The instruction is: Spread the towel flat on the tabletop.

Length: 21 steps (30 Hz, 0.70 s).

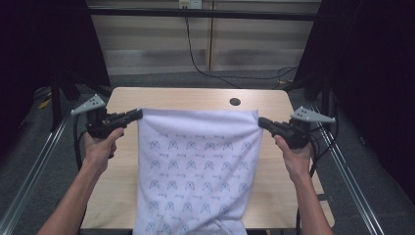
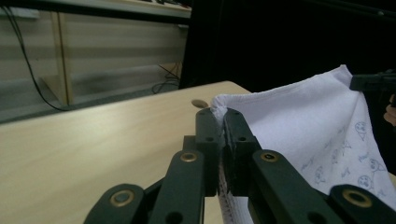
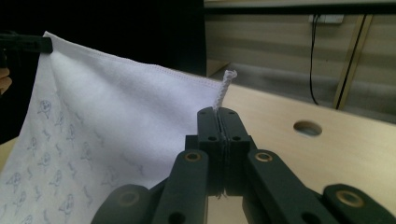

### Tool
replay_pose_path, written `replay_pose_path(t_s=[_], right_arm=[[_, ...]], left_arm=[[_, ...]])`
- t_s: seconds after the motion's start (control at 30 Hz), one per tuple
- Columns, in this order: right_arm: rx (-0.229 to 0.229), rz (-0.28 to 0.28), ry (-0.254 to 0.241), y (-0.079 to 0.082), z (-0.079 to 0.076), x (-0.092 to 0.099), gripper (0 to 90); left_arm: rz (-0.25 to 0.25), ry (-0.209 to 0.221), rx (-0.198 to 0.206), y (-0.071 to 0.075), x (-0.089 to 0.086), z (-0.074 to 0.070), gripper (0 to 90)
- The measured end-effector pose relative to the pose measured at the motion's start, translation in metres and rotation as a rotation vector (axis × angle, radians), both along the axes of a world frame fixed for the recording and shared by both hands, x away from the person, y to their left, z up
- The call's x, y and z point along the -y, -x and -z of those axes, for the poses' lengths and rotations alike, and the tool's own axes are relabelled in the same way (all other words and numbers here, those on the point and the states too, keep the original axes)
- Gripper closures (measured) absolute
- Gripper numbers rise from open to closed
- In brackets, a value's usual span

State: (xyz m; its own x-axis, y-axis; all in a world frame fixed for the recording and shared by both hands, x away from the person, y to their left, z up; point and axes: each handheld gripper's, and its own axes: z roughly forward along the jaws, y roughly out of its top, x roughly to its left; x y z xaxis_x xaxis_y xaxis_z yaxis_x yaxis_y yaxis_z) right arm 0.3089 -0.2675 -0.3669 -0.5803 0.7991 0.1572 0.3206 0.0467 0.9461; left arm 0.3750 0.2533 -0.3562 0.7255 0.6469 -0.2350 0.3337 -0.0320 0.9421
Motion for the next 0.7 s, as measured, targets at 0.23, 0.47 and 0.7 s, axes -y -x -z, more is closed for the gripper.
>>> replay_pose_path(t_s=[0.23,0.47,0.7], right_arm=[[-0.036,0.019,0.013,-0.049,-0.007,-0.01,79.5],[-0.154,0.021,0.099,-0.051,0.034,-0.017,70.7],[-0.217,-0.092,0.1,0.017,0.065,-0.031,69.8]], left_arm=[[-0.109,-0.059,-0.062,-0.032,-0.002,0.014,81.8],[-0.093,-0.07,-0.199,-0.032,-0.012,0.067,64.7],[0.065,-0.146,-0.225,0.015,-0.005,0.096,67.1]])
